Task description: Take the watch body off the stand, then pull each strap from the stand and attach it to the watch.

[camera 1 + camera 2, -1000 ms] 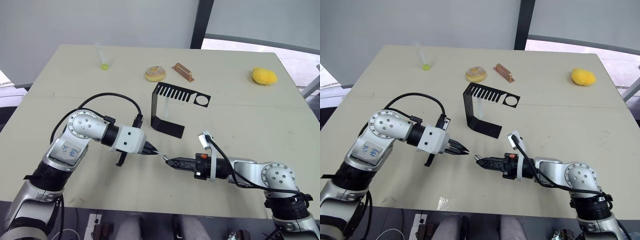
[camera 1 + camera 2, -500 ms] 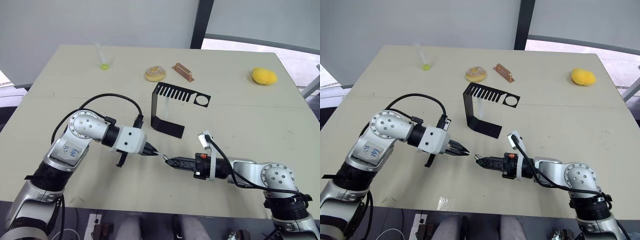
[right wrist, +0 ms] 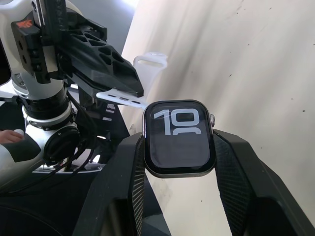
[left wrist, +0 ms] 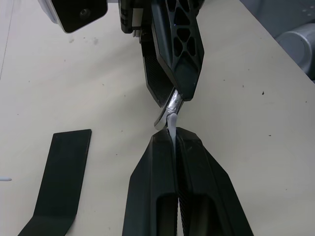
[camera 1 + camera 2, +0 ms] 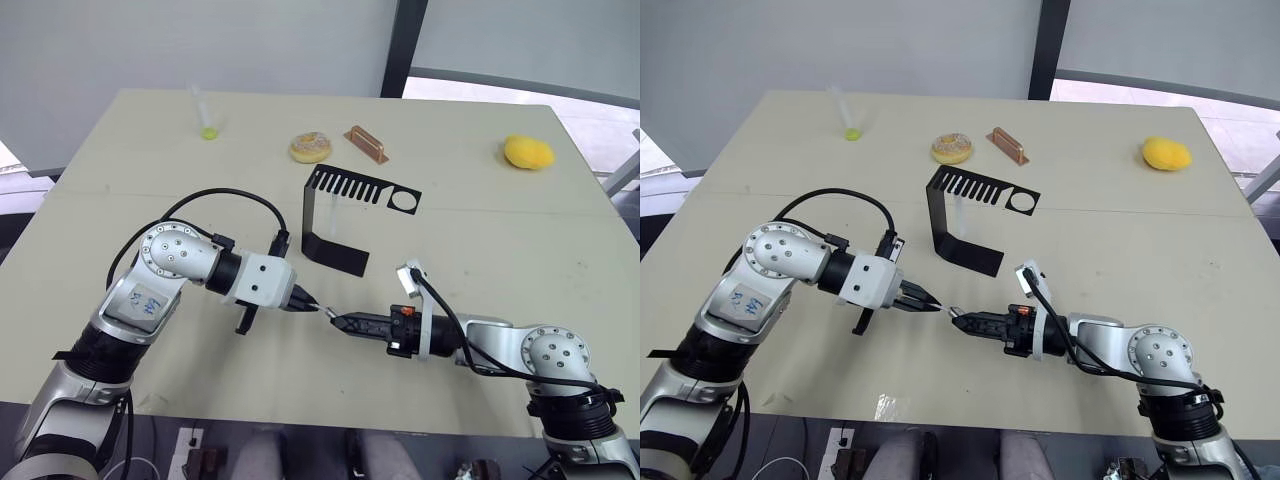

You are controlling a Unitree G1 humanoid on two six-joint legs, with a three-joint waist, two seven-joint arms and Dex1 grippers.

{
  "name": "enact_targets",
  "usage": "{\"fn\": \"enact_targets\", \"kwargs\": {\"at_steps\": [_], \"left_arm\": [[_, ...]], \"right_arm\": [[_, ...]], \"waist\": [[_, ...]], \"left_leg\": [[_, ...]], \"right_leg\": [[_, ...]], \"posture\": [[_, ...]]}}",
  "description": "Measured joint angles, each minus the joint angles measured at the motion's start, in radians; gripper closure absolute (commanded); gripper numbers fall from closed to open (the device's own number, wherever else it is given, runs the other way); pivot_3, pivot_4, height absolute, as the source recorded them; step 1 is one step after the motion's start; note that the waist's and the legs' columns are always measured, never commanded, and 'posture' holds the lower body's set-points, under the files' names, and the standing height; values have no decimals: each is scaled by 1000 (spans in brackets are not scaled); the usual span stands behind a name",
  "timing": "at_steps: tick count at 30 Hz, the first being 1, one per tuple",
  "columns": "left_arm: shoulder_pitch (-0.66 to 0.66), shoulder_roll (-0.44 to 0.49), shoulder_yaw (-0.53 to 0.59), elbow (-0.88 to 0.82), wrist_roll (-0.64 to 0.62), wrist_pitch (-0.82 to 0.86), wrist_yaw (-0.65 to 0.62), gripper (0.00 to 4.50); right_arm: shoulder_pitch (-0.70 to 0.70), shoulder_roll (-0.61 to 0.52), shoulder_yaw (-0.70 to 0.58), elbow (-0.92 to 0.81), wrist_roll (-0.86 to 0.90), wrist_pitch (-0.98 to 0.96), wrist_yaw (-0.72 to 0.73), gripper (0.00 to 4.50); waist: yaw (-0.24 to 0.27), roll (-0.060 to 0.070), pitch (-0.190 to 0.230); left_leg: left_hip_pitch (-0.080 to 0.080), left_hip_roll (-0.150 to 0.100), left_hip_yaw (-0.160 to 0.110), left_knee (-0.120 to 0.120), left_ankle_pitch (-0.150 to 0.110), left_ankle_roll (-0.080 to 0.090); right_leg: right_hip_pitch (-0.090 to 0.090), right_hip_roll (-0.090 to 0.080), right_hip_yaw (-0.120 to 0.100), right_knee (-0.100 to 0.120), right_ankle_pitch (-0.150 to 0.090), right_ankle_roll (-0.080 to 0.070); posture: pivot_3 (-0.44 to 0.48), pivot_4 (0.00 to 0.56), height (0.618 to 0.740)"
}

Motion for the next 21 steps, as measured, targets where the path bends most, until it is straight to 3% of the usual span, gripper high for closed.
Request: {"fn": "enact_targets", "kwargs": {"at_steps": [21], "left_arm": [[-1,-22,-22,0,40,-6,9,4500]], "right_arm": [[16,-1,-2,-1,0,-1,-13,2988]], "waist": [[0,0,0]], "left_leg": [[0,0,0,0,0,0]], "right_leg": [[0,0,0,-1,0,0]], "posture": [[0,150,740]]}}
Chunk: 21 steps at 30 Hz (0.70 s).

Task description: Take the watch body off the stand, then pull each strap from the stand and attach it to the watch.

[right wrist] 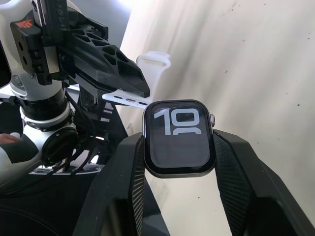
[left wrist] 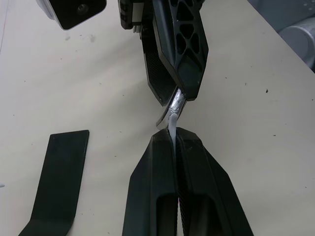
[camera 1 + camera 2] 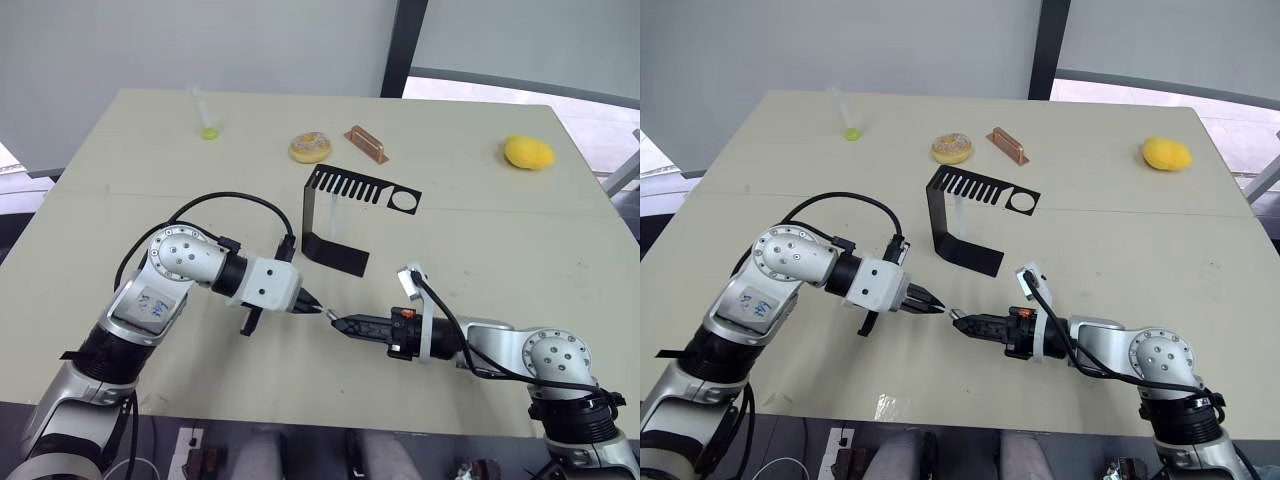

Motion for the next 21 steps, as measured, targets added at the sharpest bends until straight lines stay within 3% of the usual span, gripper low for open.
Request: {"fn": "enact_targets", "kwargs": {"at_steps": [21], "left_arm": [[-3,-20,-14,-6,57,-9,11,4500]], "right_arm": [[0,-3,-1,0,-1,0,-24,2988]], "waist": [[0,0,0]], "left_leg": [[0,0,0,0,0,0]], "right_leg": [[0,0,0,-1,0,0]], "posture": [[0,150,740]]}}
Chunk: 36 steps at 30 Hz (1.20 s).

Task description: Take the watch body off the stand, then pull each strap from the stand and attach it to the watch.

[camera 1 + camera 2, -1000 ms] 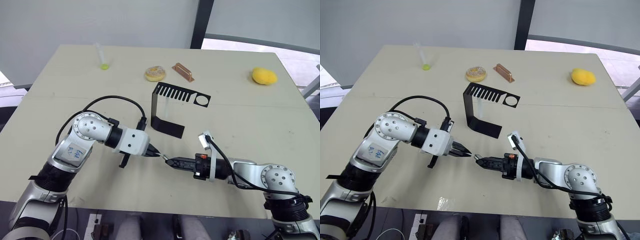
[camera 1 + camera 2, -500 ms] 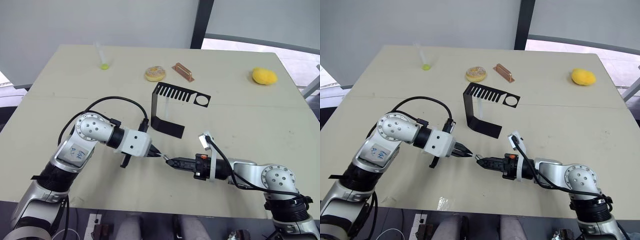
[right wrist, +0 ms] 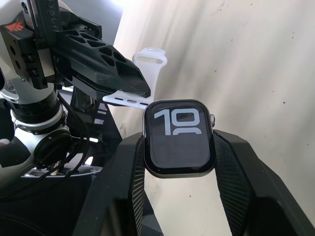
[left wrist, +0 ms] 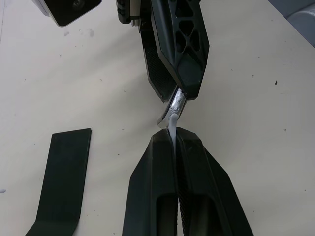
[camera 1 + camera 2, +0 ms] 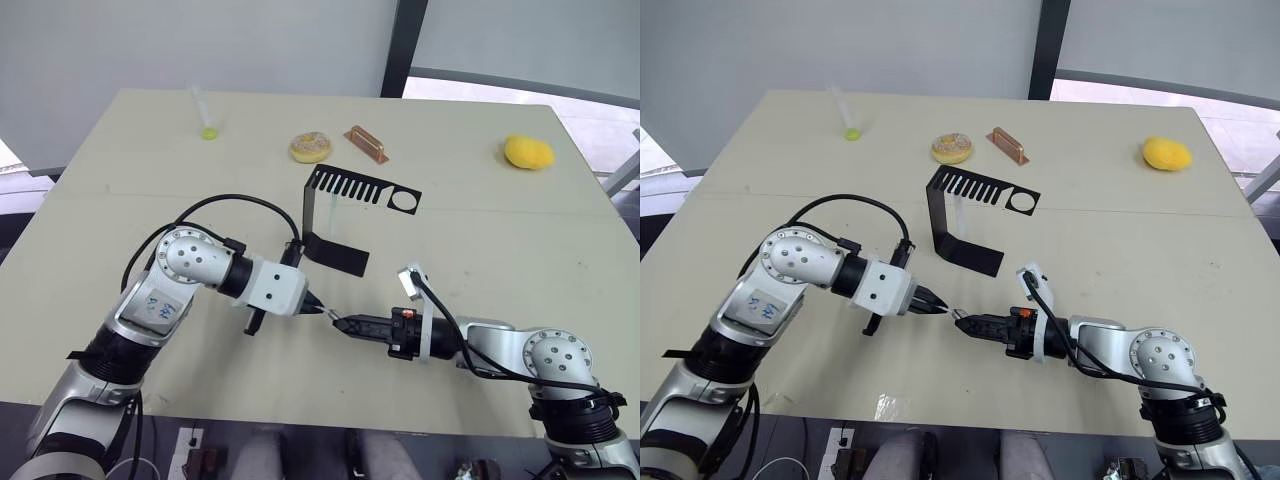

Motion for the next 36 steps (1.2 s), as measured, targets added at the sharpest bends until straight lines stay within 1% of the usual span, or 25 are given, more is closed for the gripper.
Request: {"fn": "enact_targets", "kwargs": {"at_steps": [13,22,36], "left_arm": [[-13,-6,-20,-20,34,29,1,4500],[-11,-19,-38,-43,63,59,24,4500],[-10,-27,-42,-44,82,59,26,4500]], "right_arm": [[0,1,-1,0,-8,1,-3,2988],[1,-1,-1,1,-19,1,-3,2988],[2,-1,-2,1,-24,1,-7,2988]], "waist": [[0,0,0],[0,0,0],[0,0,0]], "left_leg": [[0,0,0,0,0,0],[0,0,0,0,0,0],[0,0,0,0,0,0]], "right_leg": [[0,0,0,-1,0,0],[0,0,0,-1,0,0],[0,0,0,-1,0,0]], "posture": [[0,150,740],[0,150,740],[0,150,740]]}}
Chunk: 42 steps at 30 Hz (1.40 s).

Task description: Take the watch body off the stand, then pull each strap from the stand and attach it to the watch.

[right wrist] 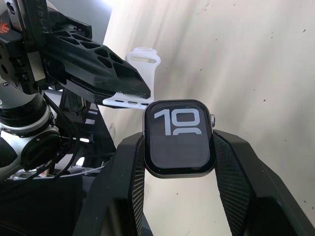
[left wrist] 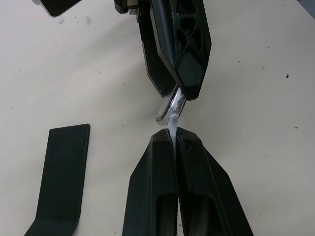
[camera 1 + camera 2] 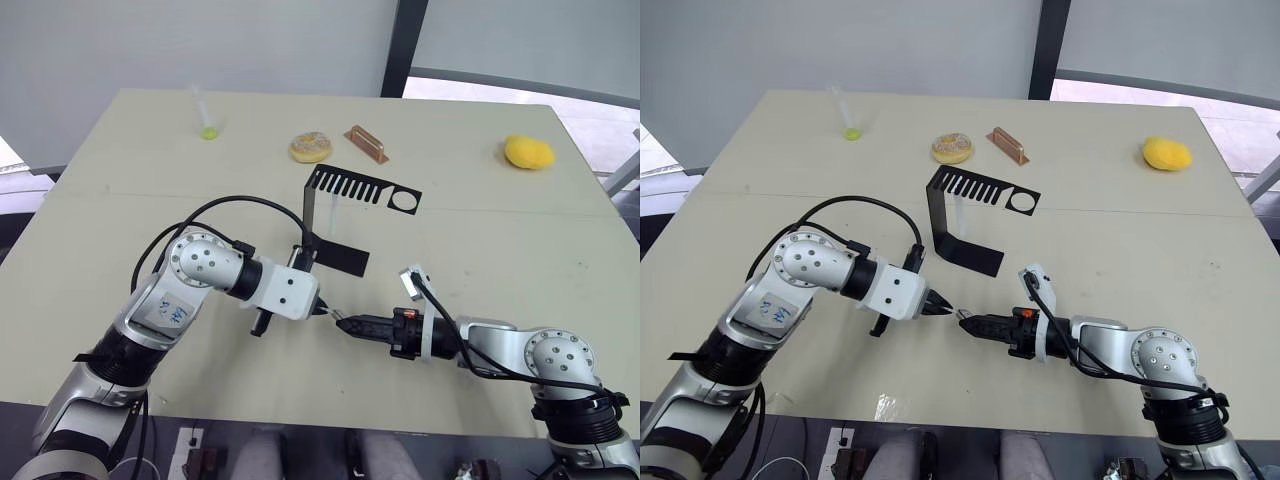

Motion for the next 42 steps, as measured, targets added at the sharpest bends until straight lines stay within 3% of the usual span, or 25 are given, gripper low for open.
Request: {"fn": "enact_targets", "kwargs": {"at_steps": [42], "left_arm": [[5,-56,-26,-6,85,46,44,4500]], "right_arm": [[0,1,-9,18,-4,0,-28,2988]], "waist": [[0,0,0]], "left_leg": [[0,0,0,0,0,0]], "right_leg": [[0,0,0,0,0,0]], "posture": [[0,150,740]]}}
